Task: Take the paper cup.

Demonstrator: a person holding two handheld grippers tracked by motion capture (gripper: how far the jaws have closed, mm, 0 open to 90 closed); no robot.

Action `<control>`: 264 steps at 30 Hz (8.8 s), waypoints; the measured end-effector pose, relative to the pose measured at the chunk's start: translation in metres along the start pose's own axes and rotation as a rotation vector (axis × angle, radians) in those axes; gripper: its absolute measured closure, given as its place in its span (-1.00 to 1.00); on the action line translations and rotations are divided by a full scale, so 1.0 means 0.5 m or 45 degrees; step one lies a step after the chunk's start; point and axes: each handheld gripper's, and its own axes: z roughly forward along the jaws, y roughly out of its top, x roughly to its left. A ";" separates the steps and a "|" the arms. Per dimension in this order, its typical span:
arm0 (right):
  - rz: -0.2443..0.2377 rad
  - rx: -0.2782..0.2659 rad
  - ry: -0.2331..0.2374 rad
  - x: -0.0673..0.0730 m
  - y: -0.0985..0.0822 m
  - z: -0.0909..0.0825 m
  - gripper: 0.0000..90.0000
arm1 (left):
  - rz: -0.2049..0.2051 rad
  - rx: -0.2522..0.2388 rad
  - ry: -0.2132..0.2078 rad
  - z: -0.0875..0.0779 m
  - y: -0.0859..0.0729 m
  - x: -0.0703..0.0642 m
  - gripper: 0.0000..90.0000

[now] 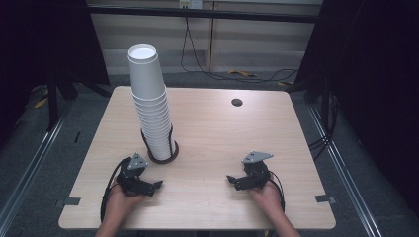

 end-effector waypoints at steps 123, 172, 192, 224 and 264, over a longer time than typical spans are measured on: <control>-0.066 -0.512 0.269 0.180 0.556 -0.021 -0.38 | -0.026 -0.452 -0.056 -0.312 0.440 0.127 -0.62; -0.143 -0.461 0.207 0.198 0.570 -0.022 -0.42 | -0.084 -0.432 0.033 -0.271 0.484 0.107 -0.69; -0.130 -0.463 0.235 0.189 0.556 -0.019 -0.33 | -0.095 -0.460 0.038 -0.316 0.514 0.105 -0.67; -0.124 -0.444 0.235 0.186 0.542 -0.014 -0.45 | -0.074 -0.547 0.017 -0.372 0.550 0.096 -0.65; -0.101 -0.415 0.222 0.160 0.507 -0.012 -0.56 | -0.125 -0.622 0.019 -0.439 0.520 0.129 -0.62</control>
